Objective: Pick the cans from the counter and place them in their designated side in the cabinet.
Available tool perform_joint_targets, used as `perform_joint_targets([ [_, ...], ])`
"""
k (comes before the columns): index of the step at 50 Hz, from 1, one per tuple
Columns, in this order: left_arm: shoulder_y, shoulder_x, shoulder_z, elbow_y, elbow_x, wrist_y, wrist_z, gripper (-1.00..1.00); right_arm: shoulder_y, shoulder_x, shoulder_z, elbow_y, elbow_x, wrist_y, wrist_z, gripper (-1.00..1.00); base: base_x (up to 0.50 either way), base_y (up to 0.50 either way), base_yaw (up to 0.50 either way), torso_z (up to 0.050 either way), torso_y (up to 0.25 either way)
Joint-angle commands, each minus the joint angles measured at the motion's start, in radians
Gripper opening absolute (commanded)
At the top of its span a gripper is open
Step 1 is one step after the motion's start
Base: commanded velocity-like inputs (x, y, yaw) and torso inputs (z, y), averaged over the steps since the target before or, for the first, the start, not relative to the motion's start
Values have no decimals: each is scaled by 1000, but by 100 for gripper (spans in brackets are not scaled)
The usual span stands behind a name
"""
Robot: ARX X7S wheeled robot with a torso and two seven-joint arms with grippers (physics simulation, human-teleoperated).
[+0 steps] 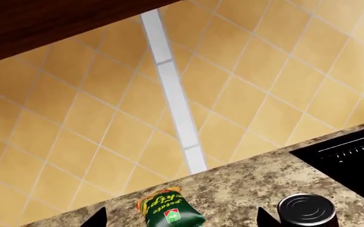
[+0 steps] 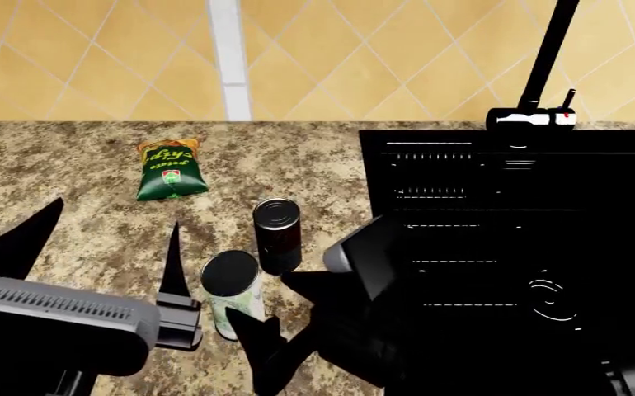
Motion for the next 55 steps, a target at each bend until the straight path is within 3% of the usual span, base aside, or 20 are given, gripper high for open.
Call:
perform_joint_targets([
  [1, 12, -5, 3, -9, 12, 17, 8, 100, 15, -42, 19, 34, 17, 21, 10, 100, 0, 0, 0, 0, 0],
  [42, 33, 7, 1, -36, 21, 39, 17, 100, 22, -123, 63, 120, 72, 72, -8, 100, 0, 0, 0, 0, 0],
  [43, 34, 7, 1, -36, 22, 39, 17, 100, 20, -122, 64, 119, 66, 68, -3, -100, 0, 0, 0, 0, 0],
  [55, 39, 6, 0, -40, 22, 43, 20, 100, 9, -111, 72, 115, 45, 58, 12, -100, 0, 0, 0, 0, 0],
])
